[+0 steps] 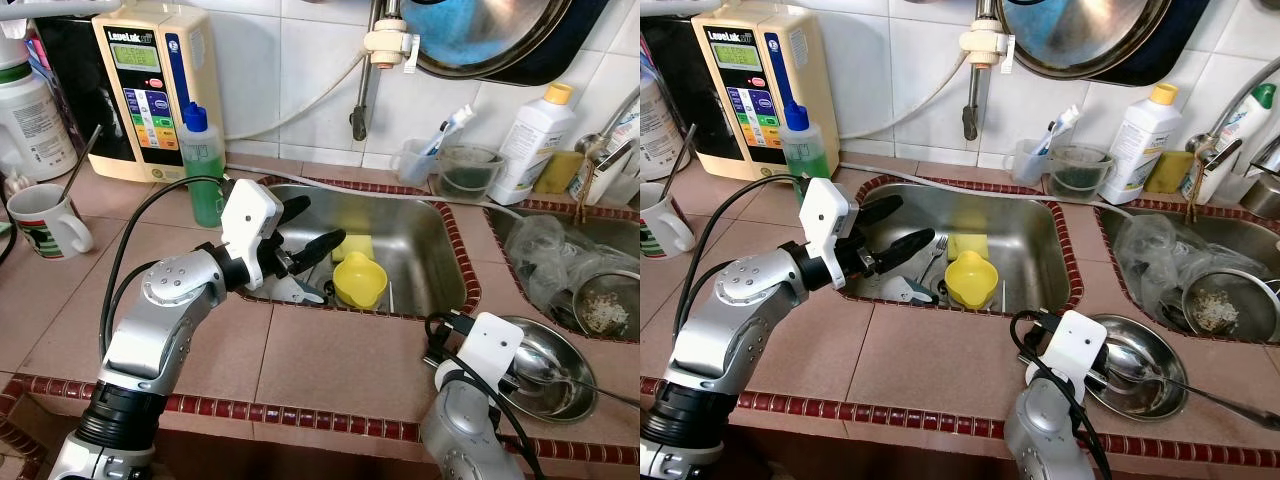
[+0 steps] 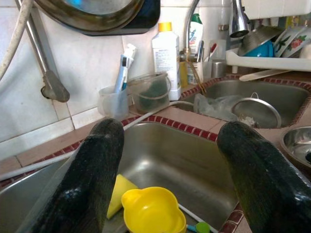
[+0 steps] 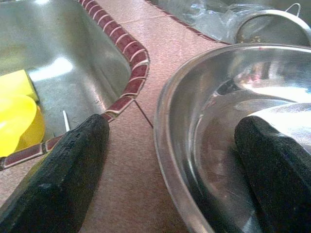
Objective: Kitchen organization
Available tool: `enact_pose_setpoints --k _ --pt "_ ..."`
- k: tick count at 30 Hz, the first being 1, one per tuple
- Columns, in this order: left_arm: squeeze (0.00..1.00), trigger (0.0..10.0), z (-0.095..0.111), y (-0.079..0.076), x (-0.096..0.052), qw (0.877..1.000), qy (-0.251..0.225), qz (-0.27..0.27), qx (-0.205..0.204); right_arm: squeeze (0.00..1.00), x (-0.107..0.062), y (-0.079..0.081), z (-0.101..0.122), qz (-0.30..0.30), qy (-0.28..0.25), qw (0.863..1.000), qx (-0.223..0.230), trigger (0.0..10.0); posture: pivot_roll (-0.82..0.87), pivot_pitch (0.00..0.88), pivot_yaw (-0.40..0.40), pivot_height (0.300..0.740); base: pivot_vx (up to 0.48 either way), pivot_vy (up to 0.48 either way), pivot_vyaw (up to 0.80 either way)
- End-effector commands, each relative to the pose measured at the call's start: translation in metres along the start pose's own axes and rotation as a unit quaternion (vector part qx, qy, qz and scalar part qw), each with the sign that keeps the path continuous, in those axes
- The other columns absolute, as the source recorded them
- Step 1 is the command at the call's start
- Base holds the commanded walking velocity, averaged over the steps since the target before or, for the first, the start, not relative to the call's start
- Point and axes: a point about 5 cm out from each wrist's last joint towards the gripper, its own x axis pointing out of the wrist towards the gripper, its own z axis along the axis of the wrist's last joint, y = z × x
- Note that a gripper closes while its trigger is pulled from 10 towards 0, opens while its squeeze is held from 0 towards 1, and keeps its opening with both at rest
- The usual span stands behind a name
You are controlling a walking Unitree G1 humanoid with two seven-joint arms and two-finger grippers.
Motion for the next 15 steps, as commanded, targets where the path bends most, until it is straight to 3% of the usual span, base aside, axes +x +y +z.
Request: enact_pose_setpoints --k 1,3,4,5,6,7,15 --pt "0.0 10.0 0.003 -0.001 0.002 1.0 -0.002 -0.006 0.006 0.0 -0.04 0.05 0.041 0.118 0.189 0.956 0.192 10.0 -0.14 0.111 -0.023 0.74 0.0 0.0 0.0" --pt "0.0 10.0 0.003 -0.001 0.002 1.0 -0.002 -0.006 0.006 0.0 -0.04 0.05 0.041 0.118 0.189 0.956 0.192 10.0 -0.14 0.111 -0.023 0.74 0.0 0.0 0.0" --pt "0.0 10.0 0.012 0.004 0.014 1.0 -0.016 -0.019 0.011 0.0 -0.021 0.049 0.074 0.131 0.038 0.972 0.191 10.0 -0.17 0.0 0.0 0.74 0.0 0.0 0.0" --pt "0.0 10.0 0.018 0.008 0.023 0.999 -0.024 -0.027 0.015 0.0 -0.012 0.047 0.103 0.148 -0.077 0.969 0.183 10.0 -0.17 0.0 0.0 0.74 0.0 0.0 0.0" --pt "0.0 10.0 0.022 0.01 0.028 0.999 -0.03 -0.033 0.018 0.0 -0.009 0.046 0.123 0.161 -0.155 0.959 0.174 10.0 -0.17 0.0 0.0 0.74 0.0 0.0 0.0" --pt "0.0 10.0 0.024 0.011 0.03 0.999 -0.033 -0.036 0.019 0.0 -0.008 0.046 0.133 0.168 -0.195 0.952 0.168 10.0 -0.17 0.0 0.0 0.74 0.0 0.0 0.0" --pt "0.0 10.0 0.023 0.011 0.03 0.999 -0.029 -0.041 0.016 0.0 -0.006 0.043 0.134 0.161 -0.201 0.952 0.168 10.0 -0.17 0.0 0.0 0.74 0.0 0.0 0.0"
